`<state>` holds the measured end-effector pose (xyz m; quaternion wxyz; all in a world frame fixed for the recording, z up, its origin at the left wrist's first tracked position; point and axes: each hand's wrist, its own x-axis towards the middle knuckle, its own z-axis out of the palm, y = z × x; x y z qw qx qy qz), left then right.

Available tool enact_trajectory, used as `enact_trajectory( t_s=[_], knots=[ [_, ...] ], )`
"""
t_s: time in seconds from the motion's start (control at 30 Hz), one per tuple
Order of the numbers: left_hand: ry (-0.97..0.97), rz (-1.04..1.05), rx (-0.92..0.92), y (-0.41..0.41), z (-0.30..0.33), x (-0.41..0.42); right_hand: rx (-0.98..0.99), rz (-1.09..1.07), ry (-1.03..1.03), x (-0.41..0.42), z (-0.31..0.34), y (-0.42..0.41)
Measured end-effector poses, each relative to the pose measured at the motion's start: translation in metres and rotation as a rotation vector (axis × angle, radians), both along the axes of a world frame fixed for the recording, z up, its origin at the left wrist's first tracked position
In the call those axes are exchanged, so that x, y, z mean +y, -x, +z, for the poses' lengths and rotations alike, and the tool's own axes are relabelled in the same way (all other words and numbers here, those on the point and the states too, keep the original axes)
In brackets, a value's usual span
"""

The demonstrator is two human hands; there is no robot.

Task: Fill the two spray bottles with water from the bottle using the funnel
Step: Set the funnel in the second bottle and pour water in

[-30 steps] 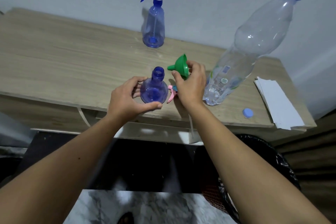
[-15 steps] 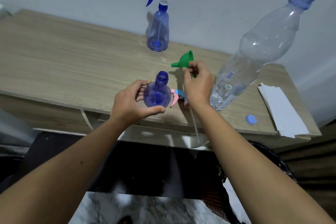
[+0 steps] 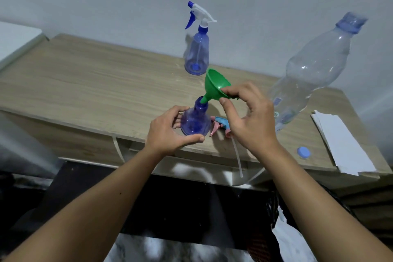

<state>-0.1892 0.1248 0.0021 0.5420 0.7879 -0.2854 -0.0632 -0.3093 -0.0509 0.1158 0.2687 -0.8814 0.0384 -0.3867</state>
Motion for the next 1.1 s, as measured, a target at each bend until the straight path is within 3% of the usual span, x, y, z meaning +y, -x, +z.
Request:
enact_trajectory(
  t_s=[0.63, 1.1],
  knots=[
    [0.024, 0.004, -0.013, -0.001, -0.004, -0.001, 0.058, 0.101, 0.103, 0.007, -0.004, -0.004],
    [0.019, -0.015, -0.016, 0.003, 0.000, 0.000, -0.005, 0.079, 0.026, 0.007, 0.000, 0.006]
  ],
)
